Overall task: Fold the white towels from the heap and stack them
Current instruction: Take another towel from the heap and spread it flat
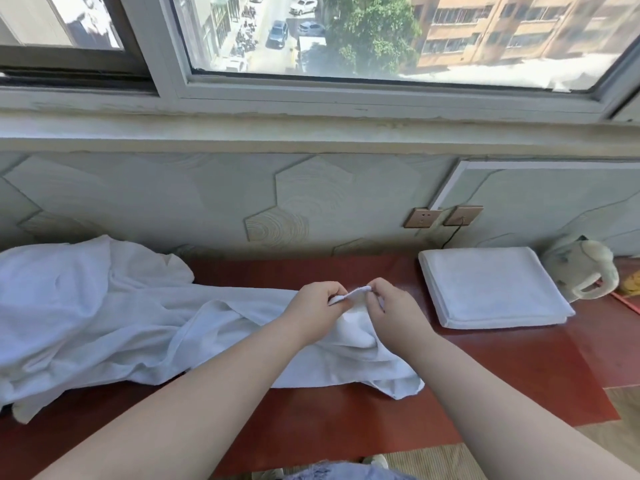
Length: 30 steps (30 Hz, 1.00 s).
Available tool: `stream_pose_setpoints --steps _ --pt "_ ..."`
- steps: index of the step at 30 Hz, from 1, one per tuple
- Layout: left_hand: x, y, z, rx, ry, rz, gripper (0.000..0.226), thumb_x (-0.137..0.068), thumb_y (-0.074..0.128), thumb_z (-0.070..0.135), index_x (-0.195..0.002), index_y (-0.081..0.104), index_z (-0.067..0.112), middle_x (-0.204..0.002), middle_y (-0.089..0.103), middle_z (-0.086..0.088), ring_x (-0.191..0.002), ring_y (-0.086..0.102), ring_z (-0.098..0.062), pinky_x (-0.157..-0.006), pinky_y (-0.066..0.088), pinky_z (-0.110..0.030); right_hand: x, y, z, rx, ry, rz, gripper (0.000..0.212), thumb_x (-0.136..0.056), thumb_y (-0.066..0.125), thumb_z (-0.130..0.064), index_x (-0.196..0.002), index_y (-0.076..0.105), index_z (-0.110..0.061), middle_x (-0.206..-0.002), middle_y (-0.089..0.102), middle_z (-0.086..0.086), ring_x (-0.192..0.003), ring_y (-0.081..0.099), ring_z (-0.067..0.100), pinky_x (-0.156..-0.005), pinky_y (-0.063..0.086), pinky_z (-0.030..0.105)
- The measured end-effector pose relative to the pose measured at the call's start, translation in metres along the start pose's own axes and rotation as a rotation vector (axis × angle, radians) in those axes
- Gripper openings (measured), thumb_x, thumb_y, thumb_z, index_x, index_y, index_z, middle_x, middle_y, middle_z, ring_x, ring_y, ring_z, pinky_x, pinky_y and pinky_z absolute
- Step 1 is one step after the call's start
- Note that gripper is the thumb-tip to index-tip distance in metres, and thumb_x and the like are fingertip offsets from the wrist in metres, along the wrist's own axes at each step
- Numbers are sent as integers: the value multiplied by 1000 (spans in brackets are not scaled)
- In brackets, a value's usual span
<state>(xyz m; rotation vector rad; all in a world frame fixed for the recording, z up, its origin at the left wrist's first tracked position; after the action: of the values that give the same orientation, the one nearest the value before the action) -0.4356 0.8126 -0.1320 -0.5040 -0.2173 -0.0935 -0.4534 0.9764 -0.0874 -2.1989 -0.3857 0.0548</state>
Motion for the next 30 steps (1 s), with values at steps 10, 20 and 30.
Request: stream_pose_setpoints --steps 10,20,30 --pt "-9 5 -22 -240 -147 116 29 -95 61 43 -82 57 18 -69 57 7 -69 52 -16 -63 40 -36 -26 -72 82 -236 295 265 18 -108 36 -27 -99 52 -22 -79 59 4 -78 56 32 -65 44 38" --pt "-37 30 24 -378 -173 234 19 -102 54 34 -84 58 28 -72 62 3 -75 58 -24 -67 50 -42 -40 -167 198 -258 406 352 22 -107 43 -26 -116 57 -11 -88 61 5 -90 54 33 -75 37 37" --pt "-38 35 68 -303 -137 316 13 -97 61 29 -93 72 25 -84 67 5 -83 59 -20 -65 38 -33 -50 -42 51 63 -271 -314 49 -99 61 -42 -145 49 -32 -101 71 -1 -101 65 26 -82 52 39"
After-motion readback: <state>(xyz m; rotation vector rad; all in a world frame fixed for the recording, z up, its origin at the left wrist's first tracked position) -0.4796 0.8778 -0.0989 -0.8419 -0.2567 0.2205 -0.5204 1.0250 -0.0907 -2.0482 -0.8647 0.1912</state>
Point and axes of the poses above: each hand's wrist, its own x-axis away from the middle knuckle, its own y-axis out of the palm, z = x × y, the point moved 7 cm from there along -x, towards the middle knuckle
